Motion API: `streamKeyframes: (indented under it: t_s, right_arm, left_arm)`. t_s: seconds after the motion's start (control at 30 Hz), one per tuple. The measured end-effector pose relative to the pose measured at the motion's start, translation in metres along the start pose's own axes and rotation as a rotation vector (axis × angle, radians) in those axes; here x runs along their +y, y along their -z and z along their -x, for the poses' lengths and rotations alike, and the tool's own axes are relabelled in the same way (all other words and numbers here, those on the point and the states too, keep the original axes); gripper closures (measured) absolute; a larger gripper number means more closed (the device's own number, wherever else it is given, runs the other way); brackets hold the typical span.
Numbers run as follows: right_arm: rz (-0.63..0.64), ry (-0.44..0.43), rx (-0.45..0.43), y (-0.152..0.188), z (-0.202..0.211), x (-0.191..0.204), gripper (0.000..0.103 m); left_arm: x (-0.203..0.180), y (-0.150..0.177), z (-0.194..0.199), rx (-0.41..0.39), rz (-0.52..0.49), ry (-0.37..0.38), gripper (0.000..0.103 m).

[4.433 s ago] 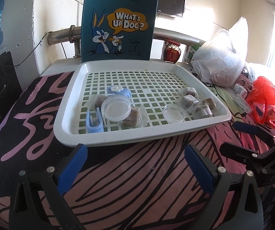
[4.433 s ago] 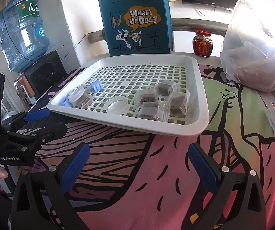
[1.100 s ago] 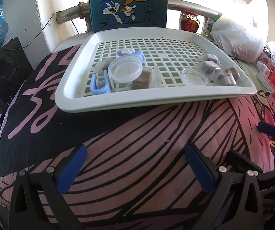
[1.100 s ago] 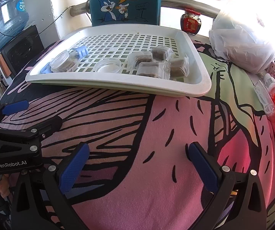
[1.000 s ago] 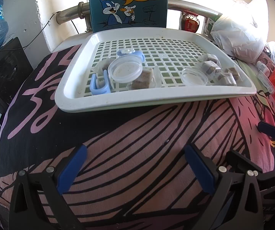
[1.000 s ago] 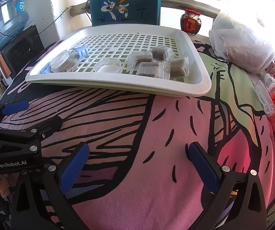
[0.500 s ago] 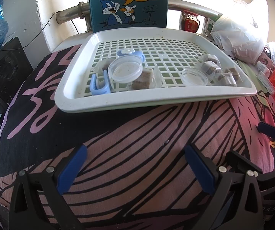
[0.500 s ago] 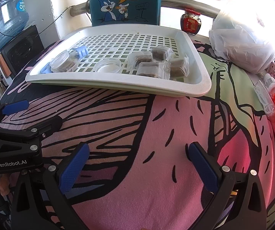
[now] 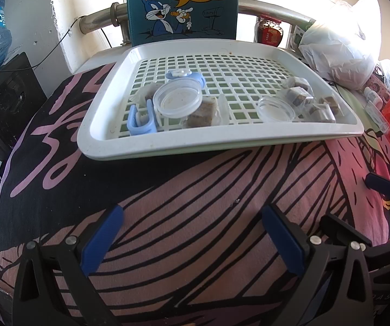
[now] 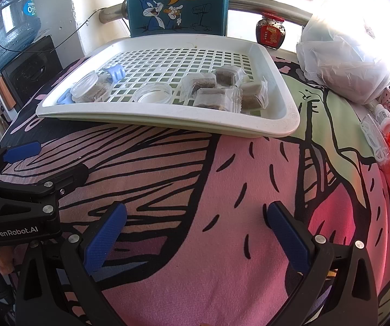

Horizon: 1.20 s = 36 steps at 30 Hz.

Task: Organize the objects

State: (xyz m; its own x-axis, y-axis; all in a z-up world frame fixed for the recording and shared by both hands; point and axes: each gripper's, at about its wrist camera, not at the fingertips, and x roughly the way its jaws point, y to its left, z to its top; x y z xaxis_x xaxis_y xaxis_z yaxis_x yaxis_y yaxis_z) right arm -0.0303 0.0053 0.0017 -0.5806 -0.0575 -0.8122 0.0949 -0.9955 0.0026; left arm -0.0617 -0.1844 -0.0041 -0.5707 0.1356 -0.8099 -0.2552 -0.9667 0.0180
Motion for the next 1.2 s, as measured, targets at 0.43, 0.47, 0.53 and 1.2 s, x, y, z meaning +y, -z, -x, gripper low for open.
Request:
streamKeyframes:
  t_s: [0.43, 0.47, 0.53, 1.2]
  right_arm:
    - [0.000, 0.000, 0.000, 0.0000, -0.0005, -0.0004, 0.000]
    - [0.000, 0.000, 0.000, 0.0000, -0.0005, -0.0004, 0.000]
    - [0.000, 0.000, 0.000, 0.0000, -0.0005, -0.0005, 0.000]
    - [0.000, 0.000, 0.000, -0.0001, -0.0006, -0.0004, 0.000]
  left_arm:
    - [0.0008, -0.0005, -0.0003, 0.000, 0.000, 0.000, 0.000]
    - [0.0007, -0.0002, 0.0000, 0.000, 0.000, 0.000, 0.000]
    - [0.0010, -0.0004, -0.0002, 0.000, 0.000, 0.000, 0.000]
    - [0.0033, 0.0028, 0.0019, 0.002, 0.012, -0.009, 0.000]
